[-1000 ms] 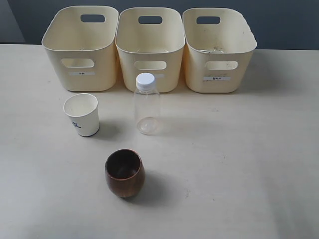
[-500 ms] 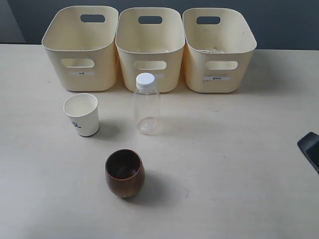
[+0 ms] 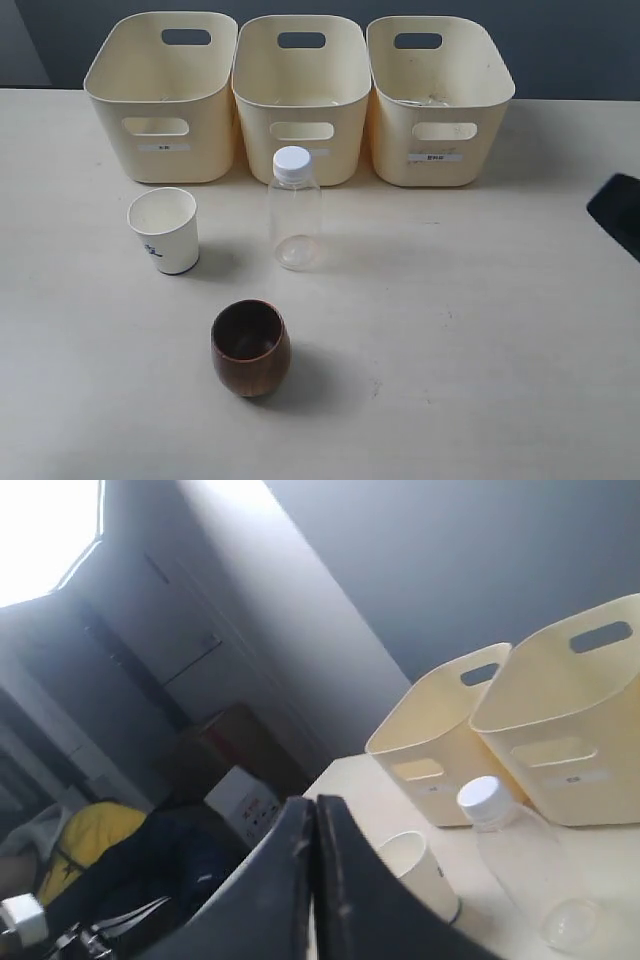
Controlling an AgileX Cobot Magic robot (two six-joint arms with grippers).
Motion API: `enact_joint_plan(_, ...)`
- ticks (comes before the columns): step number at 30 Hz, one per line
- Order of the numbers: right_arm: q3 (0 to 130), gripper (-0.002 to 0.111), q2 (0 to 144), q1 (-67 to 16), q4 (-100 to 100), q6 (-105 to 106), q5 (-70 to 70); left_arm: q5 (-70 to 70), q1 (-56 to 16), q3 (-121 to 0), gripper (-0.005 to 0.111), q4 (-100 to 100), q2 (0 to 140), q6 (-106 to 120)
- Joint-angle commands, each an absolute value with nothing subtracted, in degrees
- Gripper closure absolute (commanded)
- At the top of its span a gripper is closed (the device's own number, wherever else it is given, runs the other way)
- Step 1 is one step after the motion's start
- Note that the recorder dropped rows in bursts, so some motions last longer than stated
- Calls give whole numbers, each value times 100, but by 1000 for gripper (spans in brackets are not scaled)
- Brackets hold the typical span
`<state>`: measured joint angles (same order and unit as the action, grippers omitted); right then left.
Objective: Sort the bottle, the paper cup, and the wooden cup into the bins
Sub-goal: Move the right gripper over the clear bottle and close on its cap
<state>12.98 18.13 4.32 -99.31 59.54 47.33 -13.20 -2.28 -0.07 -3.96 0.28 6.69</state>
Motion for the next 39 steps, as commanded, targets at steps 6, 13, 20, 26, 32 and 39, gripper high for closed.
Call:
enact_joint_plan(6,2315,109,3430,455,-9995,6530,6086,-1285,-247,0,107,-396,0,658)
enact_joint_plan(13,2316,109,3917,455,-9995,7095,5587,-1285,-247,0,107,-396,0,658)
enact_joint_plan(20,2468,109,4882,455,-9995,7782,5159,-1285,-247,0,107,-396,0,658)
enact_joint_plan(26,3289,109,6098,-348,-9995,8322,4891,-1285,-247,0,107,-396,0,658)
enact_joint_plan(32,4232,109,7318,-2341,-9995,10004,3784,-1285,-247,0,107,-396,0,658)
enact_joint_plan(39,5082,109,8532,-3769,-9995,11031,1465,-1297,-247,0,107,-396,0,658)
